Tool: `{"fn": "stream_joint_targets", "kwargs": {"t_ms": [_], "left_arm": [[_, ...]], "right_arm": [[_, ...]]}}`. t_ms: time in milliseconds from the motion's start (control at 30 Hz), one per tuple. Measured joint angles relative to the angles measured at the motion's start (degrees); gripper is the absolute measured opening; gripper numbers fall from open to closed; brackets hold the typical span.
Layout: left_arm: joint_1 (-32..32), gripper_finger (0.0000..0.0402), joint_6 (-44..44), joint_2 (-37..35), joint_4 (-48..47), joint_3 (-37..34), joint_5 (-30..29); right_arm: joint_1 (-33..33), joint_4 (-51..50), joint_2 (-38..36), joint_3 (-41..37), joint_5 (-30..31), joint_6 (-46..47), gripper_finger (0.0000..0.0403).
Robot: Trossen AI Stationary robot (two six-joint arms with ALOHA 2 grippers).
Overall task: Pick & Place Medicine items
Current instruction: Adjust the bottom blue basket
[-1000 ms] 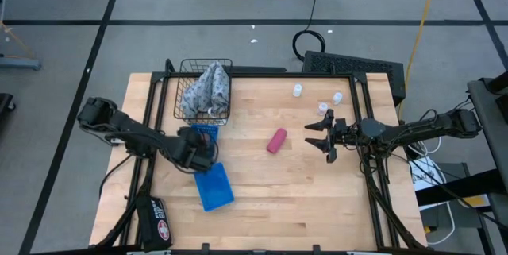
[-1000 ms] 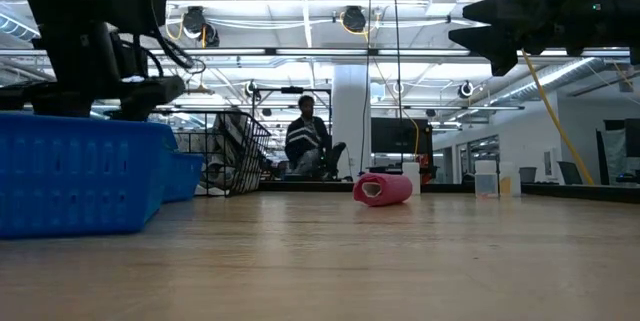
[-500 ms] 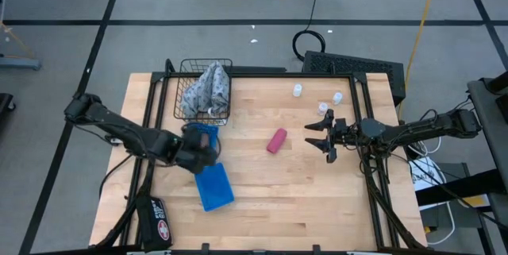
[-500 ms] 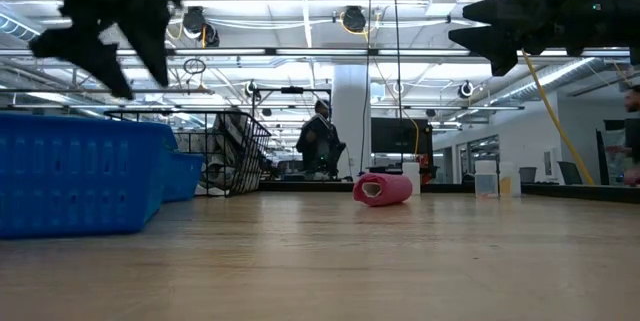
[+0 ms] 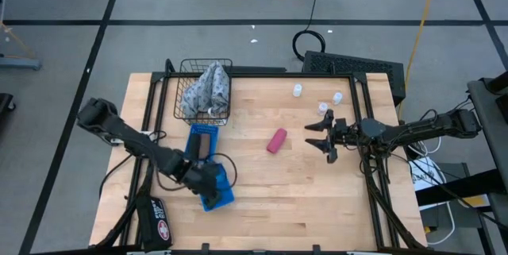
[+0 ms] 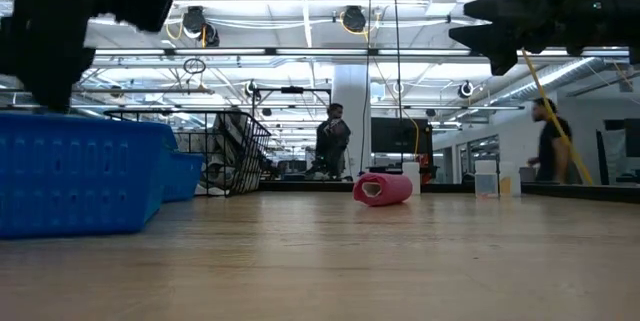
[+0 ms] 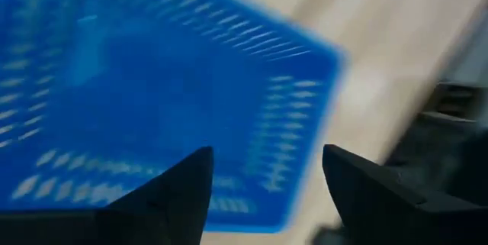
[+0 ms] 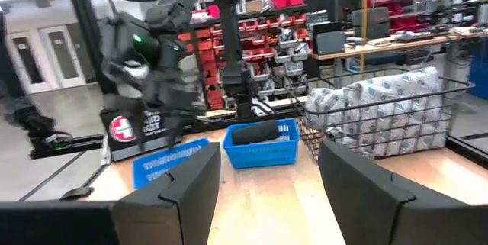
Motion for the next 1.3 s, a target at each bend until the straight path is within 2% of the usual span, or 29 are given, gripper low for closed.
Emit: {"fn": "stream_joint_targets", "kwargs": {"t_ms": [200,333,533,667,1033,1300], "left_arm": [[0.68,0.0255,-2.60,2.17,-5.08,-0.01,0.08],[0.44,0.0255,-6.00,2.43,-7.01,-0.01,2.80],[0.05,0.0255,-13.36,2.40,-15.55,-0.01,7.18],[0.10,0.0255,-14.54,2.40,-19.47,-0.01,7.50],[2.20,0.0255,-14.12,2.25,-27.74,-0.01,3.07],[4.02,0.0255,-11.61,2.25,-29.03,-0.01,-5.20]], "right_arm": [[0.02,0.47,0.00,0.00,-1.89,0.01,0.0210],[0.02,0.42,-0.02,0.00,-1.84,0.01,0.0208],[0.02,0.41,0.00,0.00,-1.83,0.01,0.0210],[0.02,0.42,0.00,0.00,-1.85,0.01,0.0210],[0.02,0.42,-0.02,0.00,-1.85,0.01,0.0206],[0.02,0.42,0.00,0.00,-1.83,-0.01,0.0206]]}}
